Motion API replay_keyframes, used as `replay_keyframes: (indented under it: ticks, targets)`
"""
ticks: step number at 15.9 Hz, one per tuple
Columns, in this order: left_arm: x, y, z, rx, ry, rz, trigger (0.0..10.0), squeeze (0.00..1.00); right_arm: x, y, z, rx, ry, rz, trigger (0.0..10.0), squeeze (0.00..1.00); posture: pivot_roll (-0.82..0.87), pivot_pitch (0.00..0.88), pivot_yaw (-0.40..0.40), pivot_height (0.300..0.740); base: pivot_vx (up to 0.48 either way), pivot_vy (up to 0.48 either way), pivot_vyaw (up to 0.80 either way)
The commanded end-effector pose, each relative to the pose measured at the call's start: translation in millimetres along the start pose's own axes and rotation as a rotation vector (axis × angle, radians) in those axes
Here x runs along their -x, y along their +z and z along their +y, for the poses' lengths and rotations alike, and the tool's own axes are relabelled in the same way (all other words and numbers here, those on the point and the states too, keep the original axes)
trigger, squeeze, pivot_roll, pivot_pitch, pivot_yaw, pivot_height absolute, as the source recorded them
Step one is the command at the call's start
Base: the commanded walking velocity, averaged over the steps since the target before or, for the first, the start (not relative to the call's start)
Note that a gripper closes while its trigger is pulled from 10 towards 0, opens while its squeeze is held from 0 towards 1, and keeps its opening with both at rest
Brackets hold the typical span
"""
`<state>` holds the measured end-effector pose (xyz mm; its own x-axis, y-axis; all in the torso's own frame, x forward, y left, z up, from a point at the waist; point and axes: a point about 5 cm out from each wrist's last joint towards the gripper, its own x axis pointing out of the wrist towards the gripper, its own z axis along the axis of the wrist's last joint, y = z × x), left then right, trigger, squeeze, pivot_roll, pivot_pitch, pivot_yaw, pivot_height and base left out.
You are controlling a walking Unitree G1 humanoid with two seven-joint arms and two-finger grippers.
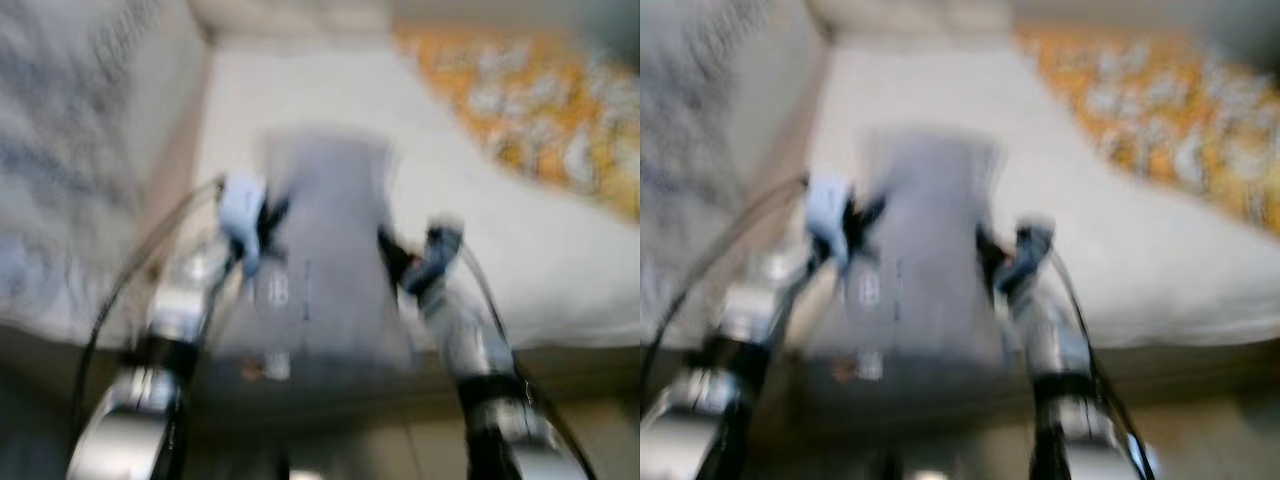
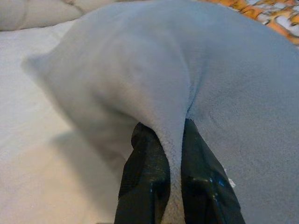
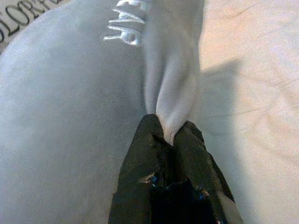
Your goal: Clean up the room
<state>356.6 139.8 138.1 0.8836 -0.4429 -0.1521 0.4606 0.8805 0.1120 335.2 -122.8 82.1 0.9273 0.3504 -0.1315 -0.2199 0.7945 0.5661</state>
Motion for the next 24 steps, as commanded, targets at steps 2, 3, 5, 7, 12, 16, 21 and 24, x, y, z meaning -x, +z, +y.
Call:
replay_keyframes:
  ticks: [2, 3, 5, 7, 12, 16, 21, 24]
  targets:
    - [-2.3, 9.8, 1.4, -0.025, 0.005, -0.031, 10.0, 0.0, 0.0, 1.2, -2.6, 0.022, -0.023, -0.007, 10.0, 0.0, 0.06, 0.0, -0.029, 0.74, 0.0, 0.0, 0.0]
    - [-3.0, 9.5, 0.4, -0.023, 0.003, -0.03, 10.0, 0.0, 0.0, 1.3, -3.3, 0.022, -0.026, -0.007, 10.0, 0.0, 0.06, 0.0, -0.03, 0.74, 0.0, 0.0, 0.0]
    - [-3.3, 8.9, -1.1, -0.023, 0.001, -0.029, 10.0, 0.0, -0.1, 1.6, -4.8, 0.026, -0.029, -0.003, 10.0, 0.0, 0.07, 0.0, -0.035, 0.74, 0.0, 0.0, 0.0]
    - [-3.0, 8.0, -1.4, -0.024, 0.002, -0.029, 10.0, 0.0, -0.6, 0.9, -5.9, 0.031, -0.036, 0.004, 10.0, 0.0, 0.07, 0.0, -0.038, 0.74, 0.0, 0.0, 0.0]
    - [-3.4, 8.3, 0.9, -0.013, 0.018, -0.033, 10.0, 0.0, -1.4, 1.0, -5.4, 0.039, -0.031, 0.008, 10.0, 0.0, 0.07, 0.0, -0.04, 0.74, 0.275, 0.0, 0.0]
    - [-3.2, 8.9, 1.7, -0.008, 0.021, -0.034, 10.0, 0.0, -2.1, -0.3, -4.5, 0.04, -0.02, 0.022, 10.0, 0.0, 0.07, 0.0, -0.04, 0.74, 0.317, 0.0, 0.19]
    - [-2.1, 10.0, 7.0, -0.012, 0.039, -0.033, 10.0, 0.0, -4.2, -4.5, 0.2, 0.055, -0.004, 0.038, 10.0, 0.0, 0.07, 0.0, -0.036, 0.74, 0.322, 0.0, 0.48]
    - [-2.5, 11.3, 8.5, 0.0, 0.045, -0.037, 10.0, 0.0, -4.1, -5.4, 0.5, 0.061, 0.003, 0.043, 10.0, 0.0, 0.07, 0.0, -0.034, 0.74, 0.32, 0.0, 0.0]
